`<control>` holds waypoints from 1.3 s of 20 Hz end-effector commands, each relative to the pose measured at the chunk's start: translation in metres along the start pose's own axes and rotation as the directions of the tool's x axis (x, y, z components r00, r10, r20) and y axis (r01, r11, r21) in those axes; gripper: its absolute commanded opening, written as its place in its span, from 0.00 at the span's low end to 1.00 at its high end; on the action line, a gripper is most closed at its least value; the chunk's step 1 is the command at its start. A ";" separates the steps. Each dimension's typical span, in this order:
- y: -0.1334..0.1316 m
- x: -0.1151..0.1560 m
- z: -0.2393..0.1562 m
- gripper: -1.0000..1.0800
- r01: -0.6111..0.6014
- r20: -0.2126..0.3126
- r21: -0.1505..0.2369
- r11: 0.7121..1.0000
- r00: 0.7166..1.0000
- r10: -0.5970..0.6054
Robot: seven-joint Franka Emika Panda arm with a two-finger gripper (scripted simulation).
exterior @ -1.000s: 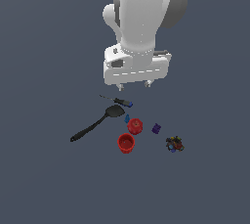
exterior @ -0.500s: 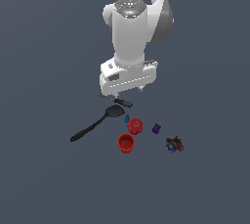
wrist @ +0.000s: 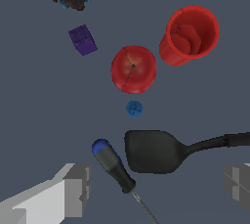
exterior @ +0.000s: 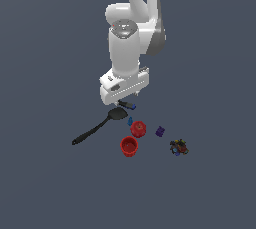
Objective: Pick up a designated object from a clutter of objects.
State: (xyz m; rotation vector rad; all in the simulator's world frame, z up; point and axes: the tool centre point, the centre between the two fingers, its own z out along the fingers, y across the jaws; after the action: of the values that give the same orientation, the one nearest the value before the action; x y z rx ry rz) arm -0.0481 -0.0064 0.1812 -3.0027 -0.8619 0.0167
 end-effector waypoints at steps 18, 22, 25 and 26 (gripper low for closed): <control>-0.003 -0.074 0.084 0.96 0.393 -0.001 -0.012 0.920 0.920 -0.393; -0.006 -0.090 0.097 0.96 0.461 0.001 -0.015 0.887 0.887 -0.461; -0.008 -0.100 0.104 0.96 0.501 0.003 -0.017 0.865 0.865 -0.501; -0.009 -0.102 0.106 0.96 0.513 0.003 -0.017 0.858 0.859 -0.513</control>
State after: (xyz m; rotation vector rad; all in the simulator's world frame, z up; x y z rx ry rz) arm -0.1365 -0.0506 0.0790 -2.6952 -1.6044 0.0000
